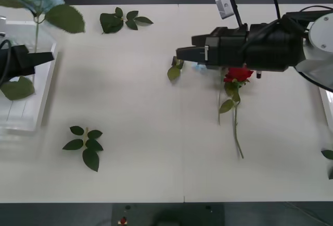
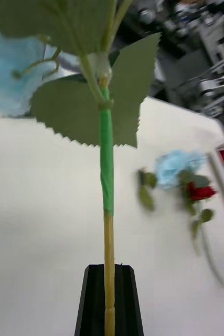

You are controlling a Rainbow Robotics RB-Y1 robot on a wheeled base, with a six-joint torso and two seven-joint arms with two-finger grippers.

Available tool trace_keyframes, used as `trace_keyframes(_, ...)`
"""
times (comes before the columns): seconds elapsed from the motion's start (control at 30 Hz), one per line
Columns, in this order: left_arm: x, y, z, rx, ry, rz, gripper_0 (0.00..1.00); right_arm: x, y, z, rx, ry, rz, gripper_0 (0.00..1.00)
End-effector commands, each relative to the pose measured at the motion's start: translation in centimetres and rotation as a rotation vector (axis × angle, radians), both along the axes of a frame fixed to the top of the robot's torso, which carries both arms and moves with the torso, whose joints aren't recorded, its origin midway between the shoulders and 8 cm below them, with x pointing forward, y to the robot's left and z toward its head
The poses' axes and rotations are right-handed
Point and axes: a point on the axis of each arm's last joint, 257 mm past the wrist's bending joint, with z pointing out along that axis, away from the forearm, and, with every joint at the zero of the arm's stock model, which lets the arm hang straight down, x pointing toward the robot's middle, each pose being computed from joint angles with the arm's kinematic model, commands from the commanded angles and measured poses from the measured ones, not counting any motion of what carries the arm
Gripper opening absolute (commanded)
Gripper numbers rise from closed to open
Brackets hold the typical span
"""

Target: Put the red flowers into the right box and the blue flowers into the left box

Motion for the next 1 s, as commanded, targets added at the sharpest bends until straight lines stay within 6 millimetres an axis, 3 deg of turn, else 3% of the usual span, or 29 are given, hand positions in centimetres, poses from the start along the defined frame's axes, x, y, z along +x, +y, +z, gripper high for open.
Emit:
trace_keyframes(0.03, -0.2, 7.1, 0.9, 0.219, -0.035, 0.108, 0.0, 0.1, -3.7, -0.9, -0.122, 0.121, -0.059, 1.0)
trace_keyframes(0.17, 0.0, 13.1, 1.6, 0.404, -0.04, 0.222, 0.0, -0.3, -7.8, -4.0, -0.275, 0.324, -0.172, 1.0)
trace_keyframes(0.23, 0.5, 17.0, 2.5, 0.538, -0.062, 0.313, 0.0, -0.1, -10.5, -5.8, -0.361, 0.437, -0.286, 1.0)
trace_keyframes(0.37, 1.1, 21.0, 3.2, 0.694, -0.087, 0.404, 0.0, 0.4, -15.9, -8.6, -0.523, 0.543, -0.452, 1.0)
trace_keyframes(0.4, 1.2, 22.3, 3.2, 0.747, -0.089, 0.434, 0.0, 0.6, -18.1, -9.3, -0.578, 0.566, -0.506, 1.0)
trace_keyframes(0.57, 1.8, 26.3, 2.1, 0.892, -0.113, 0.542, 0.0, 1.0, -22.9, -11.4, -0.675, 0.663, -0.658, 1.0)
trace_keyframes(0.67, 2.6, 28.4, 1.2, 0.945, -0.154, 0.606, 0.0, 2.1, -24.8, -12.2, -0.693, 0.688, -0.725, 1.0)
trace_keyframes(0.77, 2.8, 29.0, 0.2, 0.953, -0.15, 0.618, 0.0, 3.1, -25.5, -12.9, -0.686, 0.707, -0.763, 0.99)
trace_keyframes(1.0, 2.9, 28.5, -1.1, 0.972, -0.131, 0.593, 0.04, 5.3, -23.6, -14.7, -0.706, 0.639, -0.767, 1.0)
